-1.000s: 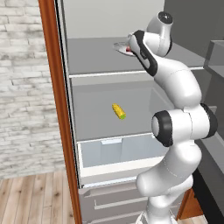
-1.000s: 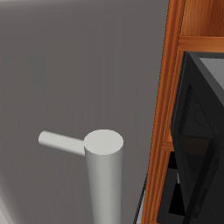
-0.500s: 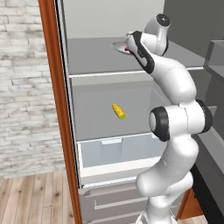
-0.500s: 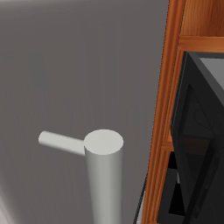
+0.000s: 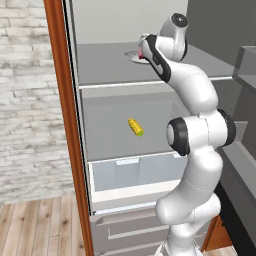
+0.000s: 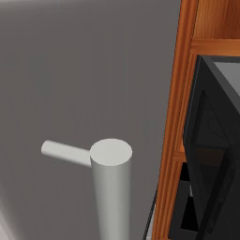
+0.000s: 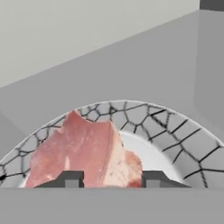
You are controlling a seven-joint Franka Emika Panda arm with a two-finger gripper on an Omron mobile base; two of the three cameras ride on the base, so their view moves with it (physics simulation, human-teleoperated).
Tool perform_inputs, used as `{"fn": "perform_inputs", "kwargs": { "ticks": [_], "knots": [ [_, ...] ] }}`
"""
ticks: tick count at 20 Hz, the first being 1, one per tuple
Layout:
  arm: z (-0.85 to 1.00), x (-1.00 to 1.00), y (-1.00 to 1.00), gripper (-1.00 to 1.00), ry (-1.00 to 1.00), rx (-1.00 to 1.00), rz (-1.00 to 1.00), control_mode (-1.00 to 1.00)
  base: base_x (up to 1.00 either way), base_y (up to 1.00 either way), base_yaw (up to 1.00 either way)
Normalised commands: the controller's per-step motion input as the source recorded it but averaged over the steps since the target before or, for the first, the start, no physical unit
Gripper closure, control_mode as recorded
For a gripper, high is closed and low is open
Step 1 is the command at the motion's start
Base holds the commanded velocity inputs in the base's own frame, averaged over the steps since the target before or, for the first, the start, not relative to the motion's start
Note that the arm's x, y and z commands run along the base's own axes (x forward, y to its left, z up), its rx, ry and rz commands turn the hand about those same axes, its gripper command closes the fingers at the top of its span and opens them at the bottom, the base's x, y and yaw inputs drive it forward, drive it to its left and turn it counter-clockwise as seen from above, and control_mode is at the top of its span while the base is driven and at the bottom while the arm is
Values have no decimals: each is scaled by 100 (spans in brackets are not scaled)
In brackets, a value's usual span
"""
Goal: Transport the steak from the fridge to the microwave and turn on the microwave.
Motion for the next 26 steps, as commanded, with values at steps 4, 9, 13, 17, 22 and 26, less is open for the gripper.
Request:
{"fn": "perform_inputs", "kwargs": {
  "ticks": [4, 9, 13, 17, 22, 26],
  "knots": [
    [-1, 0, 0, 100, 0, 1, -9, -100, 0, 0, 0],
    [0, -2, 0, 100, 0, 7, -18, -100, 0, 0, 0],
    [15, -29, 0, 100, -1, 20, -27, -100, 0, 0, 0],
    [39, -56, 0, 100, 0, 31, -21, -100, 0, 0, 0],
    [26, -69, 0, 100, 0, 30, -17, -100, 0, 0, 0],
    [14, -88, 0, 100, -4, 22, -13, -100, 0, 0, 0]
  ]
}}
